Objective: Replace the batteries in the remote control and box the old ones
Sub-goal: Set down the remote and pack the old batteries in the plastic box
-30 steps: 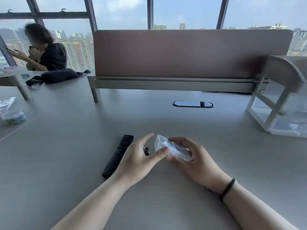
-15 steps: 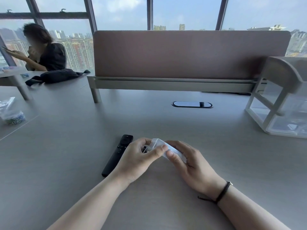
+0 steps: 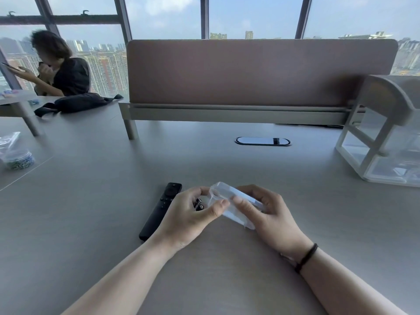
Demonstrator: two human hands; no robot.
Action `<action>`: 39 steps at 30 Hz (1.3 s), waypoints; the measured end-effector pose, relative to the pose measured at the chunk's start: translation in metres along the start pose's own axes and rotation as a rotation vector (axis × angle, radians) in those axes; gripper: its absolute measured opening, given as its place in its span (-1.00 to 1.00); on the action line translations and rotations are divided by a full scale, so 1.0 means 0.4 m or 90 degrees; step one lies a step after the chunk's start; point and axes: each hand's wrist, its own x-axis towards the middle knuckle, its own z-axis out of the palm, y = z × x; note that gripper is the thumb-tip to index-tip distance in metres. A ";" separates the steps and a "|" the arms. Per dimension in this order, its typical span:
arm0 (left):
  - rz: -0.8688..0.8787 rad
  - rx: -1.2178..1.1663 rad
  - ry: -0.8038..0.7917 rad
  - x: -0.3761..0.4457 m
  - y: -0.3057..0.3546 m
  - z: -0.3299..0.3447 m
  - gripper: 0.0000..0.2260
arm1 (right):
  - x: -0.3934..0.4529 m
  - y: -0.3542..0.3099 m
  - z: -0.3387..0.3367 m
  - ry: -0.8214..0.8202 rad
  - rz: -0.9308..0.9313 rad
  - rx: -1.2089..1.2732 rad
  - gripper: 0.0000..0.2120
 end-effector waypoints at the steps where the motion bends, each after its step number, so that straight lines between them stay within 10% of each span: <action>1: -0.012 -0.016 -0.007 0.000 -0.001 0.000 -0.75 | 0.002 -0.001 -0.003 0.019 0.021 0.041 -0.70; 11: 0.013 0.139 -0.102 -0.012 0.004 -0.006 -0.60 | 0.025 0.004 -0.011 0.145 0.114 0.169 -0.46; 25: 0.047 0.349 -0.072 -0.022 0.000 -0.010 -0.40 | 0.039 0.037 -0.015 0.182 0.052 -0.058 -0.47; 33: 0.119 0.153 0.056 -0.026 0.026 -0.006 -0.76 | 0.022 0.026 0.004 0.135 -0.014 -0.204 -0.56; 39: 0.231 0.432 -0.004 -0.048 0.015 0.032 -0.79 | 0.015 0.046 0.026 0.099 -0.071 -0.265 -0.43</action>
